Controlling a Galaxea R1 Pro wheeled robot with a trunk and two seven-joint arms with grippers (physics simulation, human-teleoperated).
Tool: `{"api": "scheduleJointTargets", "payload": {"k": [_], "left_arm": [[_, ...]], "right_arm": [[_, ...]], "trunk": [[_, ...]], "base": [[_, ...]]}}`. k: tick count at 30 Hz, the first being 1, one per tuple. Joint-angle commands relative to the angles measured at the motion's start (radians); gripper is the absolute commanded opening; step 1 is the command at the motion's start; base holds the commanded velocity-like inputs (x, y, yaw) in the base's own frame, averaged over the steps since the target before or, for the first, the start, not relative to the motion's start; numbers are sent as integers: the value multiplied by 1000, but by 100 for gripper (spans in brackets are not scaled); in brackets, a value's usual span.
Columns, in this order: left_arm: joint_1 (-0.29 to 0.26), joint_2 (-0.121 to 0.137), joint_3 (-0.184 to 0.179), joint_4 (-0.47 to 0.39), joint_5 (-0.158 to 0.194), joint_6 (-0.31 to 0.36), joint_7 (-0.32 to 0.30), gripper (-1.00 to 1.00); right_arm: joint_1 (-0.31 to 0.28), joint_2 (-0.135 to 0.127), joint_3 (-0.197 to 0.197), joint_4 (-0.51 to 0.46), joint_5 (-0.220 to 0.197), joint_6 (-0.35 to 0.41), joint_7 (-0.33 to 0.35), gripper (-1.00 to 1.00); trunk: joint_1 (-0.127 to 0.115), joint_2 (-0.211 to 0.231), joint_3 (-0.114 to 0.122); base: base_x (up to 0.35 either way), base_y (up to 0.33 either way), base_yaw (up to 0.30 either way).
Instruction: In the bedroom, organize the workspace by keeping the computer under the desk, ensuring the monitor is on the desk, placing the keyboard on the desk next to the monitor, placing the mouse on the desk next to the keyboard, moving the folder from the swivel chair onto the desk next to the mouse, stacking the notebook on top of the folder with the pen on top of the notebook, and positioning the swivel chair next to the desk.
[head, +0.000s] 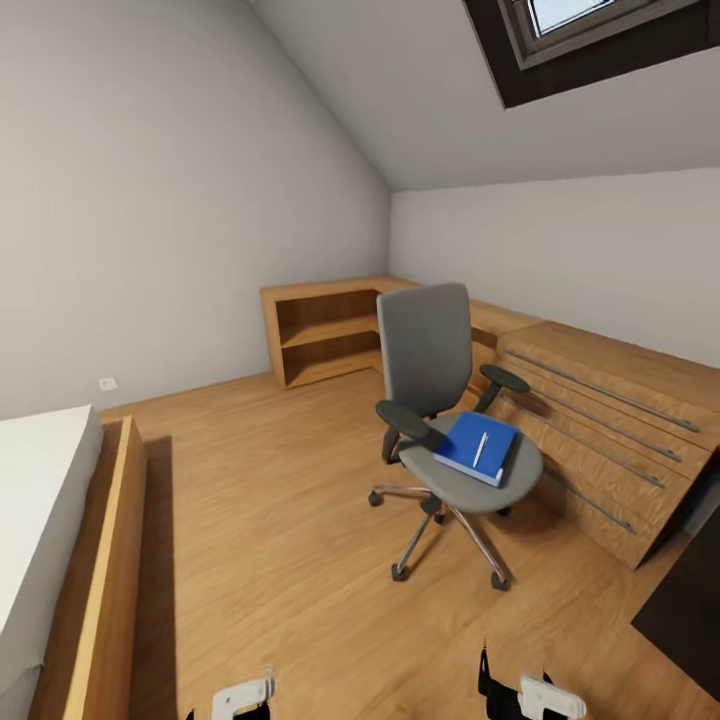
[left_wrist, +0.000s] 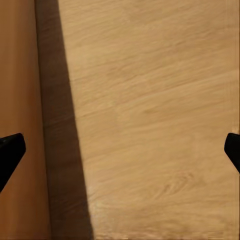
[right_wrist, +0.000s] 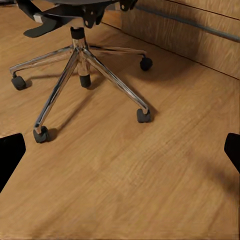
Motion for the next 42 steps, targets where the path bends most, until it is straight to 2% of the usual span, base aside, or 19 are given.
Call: {"api": "scheduleJointTargets", "payload": {"k": [1, 3, 6, 9, 12, 17, 28, 42], "left_arm": [[0, 0, 1, 18, 3, -7, 5, 100], [0, 0, 7, 78, 3, -60, 5, 100], [0, 1, 12, 190, 4, -165, 5, 100], [0, 1, 14, 253, 3, -213, 5, 100], [0, 2, 15, 282, 5, -233, 5, 100], [0, 2, 16, 333, 11, -250, 4, 100], [0, 10, 17, 360, 12, -254, 2, 100], [0, 19, 17, 366, 11, -270, 2, 100]], "right_arm": [[0, 1, 0, 10, -1, -9, 1, 100], [1, 1, 9, 31, 3, -28, 2, 100], [2, 0, 42, 49, 23, -63, 3, 100], [2, -1, 64, 60, 34, -77, 2, 100], [2, -2, 73, 77, 37, -85, 2, 100], [2, 1, 82, 92, 42, -93, 2, 100], [2, -1, 81, 94, 41, -95, 0, 100], [2, 0, 85, 169, 42, -94, 3, 100]], "trunk": [[-4, 7, 3], [-12, 21, 9], [-23, 42, 18], [-35, 63, 28], [-46, 84, 37], [-65, 119, 53], [-108, 196, 87], [-161, 294, 131]], "base": [[0, 0, 0], [0, 0, 0], [0, 0, 0], [0, 0, 0], [0, 0, 0], [0, 0, 0], [0, 0, -10], [0, 0, -190]]}}
